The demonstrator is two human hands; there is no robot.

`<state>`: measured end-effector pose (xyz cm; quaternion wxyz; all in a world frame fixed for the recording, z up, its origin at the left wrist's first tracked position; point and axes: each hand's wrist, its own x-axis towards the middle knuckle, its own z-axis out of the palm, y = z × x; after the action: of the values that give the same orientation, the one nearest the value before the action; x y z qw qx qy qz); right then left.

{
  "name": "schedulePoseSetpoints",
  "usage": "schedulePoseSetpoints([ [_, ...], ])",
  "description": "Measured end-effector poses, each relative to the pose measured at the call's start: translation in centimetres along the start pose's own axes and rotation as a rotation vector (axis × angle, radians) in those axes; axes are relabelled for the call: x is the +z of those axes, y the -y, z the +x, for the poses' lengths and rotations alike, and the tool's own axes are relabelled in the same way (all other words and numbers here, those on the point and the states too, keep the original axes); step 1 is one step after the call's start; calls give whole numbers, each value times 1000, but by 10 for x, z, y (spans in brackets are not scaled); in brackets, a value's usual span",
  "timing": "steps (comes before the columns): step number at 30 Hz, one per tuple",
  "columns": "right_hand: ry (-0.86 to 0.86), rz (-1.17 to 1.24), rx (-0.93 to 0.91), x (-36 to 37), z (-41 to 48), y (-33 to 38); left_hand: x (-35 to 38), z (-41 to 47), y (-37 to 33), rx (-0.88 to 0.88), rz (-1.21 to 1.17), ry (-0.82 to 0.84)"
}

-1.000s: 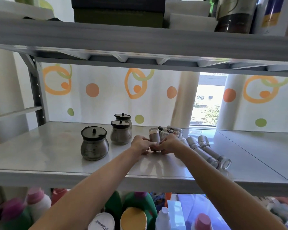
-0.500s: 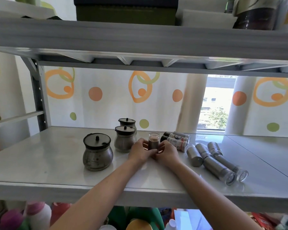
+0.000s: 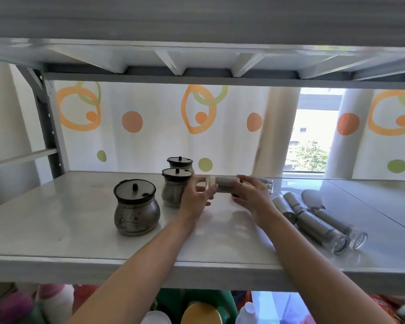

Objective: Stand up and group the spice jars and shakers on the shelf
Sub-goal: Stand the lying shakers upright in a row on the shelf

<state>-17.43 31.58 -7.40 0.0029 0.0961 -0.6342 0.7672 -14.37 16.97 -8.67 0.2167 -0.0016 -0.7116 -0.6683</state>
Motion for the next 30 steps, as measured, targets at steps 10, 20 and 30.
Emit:
schedulePoseSetpoints([
  [10,51,-98,-99,4,-7,-7,0,-12,2,16,378,116],
  [20,87,-521,-340,18,-11,-11,0,-10,2,81,668,60],
  [30,-16,-619,-381,17,-26,-6,1,-17,-1,55,723,57],
])
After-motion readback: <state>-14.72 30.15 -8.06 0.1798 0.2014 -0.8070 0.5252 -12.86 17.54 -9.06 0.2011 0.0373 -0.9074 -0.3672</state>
